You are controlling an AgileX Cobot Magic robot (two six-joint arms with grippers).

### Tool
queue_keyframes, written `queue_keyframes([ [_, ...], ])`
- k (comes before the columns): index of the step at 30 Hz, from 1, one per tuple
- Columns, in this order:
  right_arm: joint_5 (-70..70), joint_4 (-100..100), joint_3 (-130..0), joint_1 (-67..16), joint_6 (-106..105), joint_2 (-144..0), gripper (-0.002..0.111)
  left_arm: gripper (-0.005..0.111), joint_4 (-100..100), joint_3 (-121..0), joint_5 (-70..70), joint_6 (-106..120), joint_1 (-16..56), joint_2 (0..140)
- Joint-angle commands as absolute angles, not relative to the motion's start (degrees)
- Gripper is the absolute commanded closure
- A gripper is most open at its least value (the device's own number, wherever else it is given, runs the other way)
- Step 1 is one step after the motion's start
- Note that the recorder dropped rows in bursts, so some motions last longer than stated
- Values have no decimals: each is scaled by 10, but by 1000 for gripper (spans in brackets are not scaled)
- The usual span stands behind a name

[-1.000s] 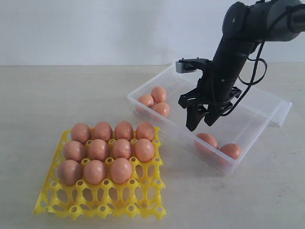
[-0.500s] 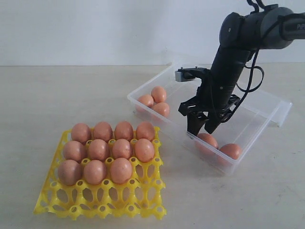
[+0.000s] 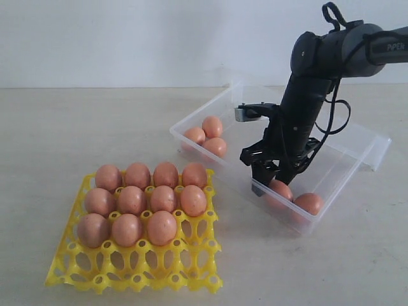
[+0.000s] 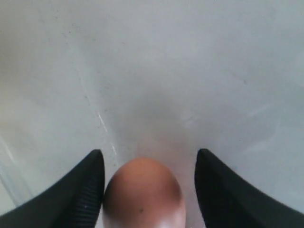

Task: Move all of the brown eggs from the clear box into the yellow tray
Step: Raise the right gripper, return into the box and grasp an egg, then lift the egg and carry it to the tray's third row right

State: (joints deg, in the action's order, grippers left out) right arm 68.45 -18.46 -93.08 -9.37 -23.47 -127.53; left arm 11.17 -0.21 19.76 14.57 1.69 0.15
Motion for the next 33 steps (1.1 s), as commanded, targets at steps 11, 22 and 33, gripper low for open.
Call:
queue_keyframes([
  [11, 682, -163, -913, -92, -239, -1275, 109, 103, 111, 0, 195, 146, 19, 0],
  [22, 580, -140, -916, -92, -228, -1204, 108, 103, 111, 0, 195, 146, 19, 0],
  [33, 359, -257, -847, -92, -142, -1108, 108, 103, 111, 0, 195, 146, 19, 0],
])
